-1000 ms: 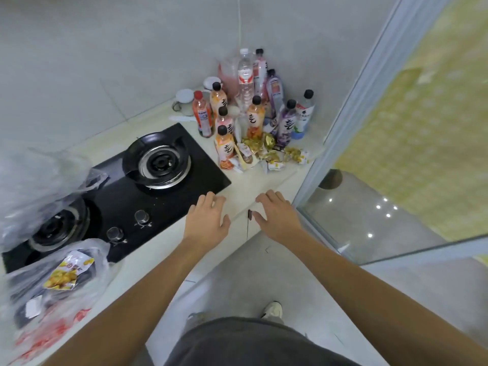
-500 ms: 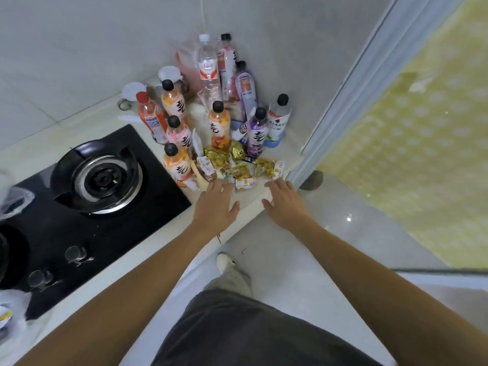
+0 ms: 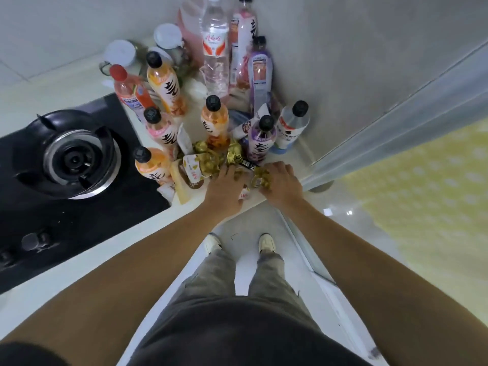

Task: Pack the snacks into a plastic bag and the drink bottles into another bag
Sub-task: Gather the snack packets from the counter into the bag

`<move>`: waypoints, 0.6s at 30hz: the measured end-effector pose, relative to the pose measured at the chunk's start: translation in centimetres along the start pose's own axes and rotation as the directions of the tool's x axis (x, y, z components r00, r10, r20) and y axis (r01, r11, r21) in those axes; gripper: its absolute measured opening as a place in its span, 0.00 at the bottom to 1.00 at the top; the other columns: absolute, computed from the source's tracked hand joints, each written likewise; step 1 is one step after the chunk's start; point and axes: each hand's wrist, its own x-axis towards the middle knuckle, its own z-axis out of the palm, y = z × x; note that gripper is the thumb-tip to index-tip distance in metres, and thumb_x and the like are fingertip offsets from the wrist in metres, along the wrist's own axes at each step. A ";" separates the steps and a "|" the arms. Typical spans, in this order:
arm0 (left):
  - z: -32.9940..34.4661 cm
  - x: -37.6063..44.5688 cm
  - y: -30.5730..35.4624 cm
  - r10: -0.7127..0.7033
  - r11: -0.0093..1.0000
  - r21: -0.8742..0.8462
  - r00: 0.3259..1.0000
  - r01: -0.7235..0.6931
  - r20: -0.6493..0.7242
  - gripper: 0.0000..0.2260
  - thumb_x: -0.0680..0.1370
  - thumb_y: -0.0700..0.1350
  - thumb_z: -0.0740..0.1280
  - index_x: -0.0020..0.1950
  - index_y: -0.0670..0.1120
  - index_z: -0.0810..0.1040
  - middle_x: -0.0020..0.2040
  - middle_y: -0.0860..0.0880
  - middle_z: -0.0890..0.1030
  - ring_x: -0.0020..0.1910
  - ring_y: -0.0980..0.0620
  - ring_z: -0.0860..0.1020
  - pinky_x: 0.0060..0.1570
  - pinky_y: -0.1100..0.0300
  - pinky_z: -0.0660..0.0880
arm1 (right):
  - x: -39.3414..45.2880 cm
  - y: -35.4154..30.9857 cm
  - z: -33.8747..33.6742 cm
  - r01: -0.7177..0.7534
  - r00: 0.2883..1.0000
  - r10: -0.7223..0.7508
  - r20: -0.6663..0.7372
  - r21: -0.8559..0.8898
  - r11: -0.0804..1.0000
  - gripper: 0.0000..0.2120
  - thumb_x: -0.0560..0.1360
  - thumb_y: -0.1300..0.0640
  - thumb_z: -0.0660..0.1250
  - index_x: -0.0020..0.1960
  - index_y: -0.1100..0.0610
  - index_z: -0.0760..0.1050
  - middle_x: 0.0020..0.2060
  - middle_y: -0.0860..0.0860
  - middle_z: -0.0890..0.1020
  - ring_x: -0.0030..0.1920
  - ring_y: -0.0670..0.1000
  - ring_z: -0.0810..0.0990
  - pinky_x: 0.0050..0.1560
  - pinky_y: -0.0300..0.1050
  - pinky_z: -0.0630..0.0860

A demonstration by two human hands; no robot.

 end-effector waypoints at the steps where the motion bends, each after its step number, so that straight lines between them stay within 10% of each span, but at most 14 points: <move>1: 0.2 0.3 0.1 -0.016 0.999 0.029 1.000 0.016 -0.002 0.31 0.73 0.52 0.74 0.74 0.52 0.68 0.69 0.44 0.68 0.71 0.40 0.65 0.61 0.48 0.73 | 0.6 0.1 0.2 0.019 1.000 -0.019 -0.005 -0.030 0.999 0.29 0.73 0.47 0.75 0.69 0.55 0.71 0.63 0.56 0.74 0.62 0.60 0.72 0.54 0.57 0.79; 18: 1.4 0.6 2.4 -0.089 0.975 0.200 0.995 0.097 -0.050 0.21 0.73 0.53 0.74 0.64 0.52 0.77 0.62 0.43 0.75 0.65 0.39 0.71 0.60 0.47 0.72 | 0.5 3.2 0.2 0.229 0.966 -0.237 -0.106 -0.082 0.970 0.25 0.70 0.43 0.74 0.60 0.56 0.73 0.53 0.56 0.77 0.53 0.60 0.76 0.46 0.53 0.74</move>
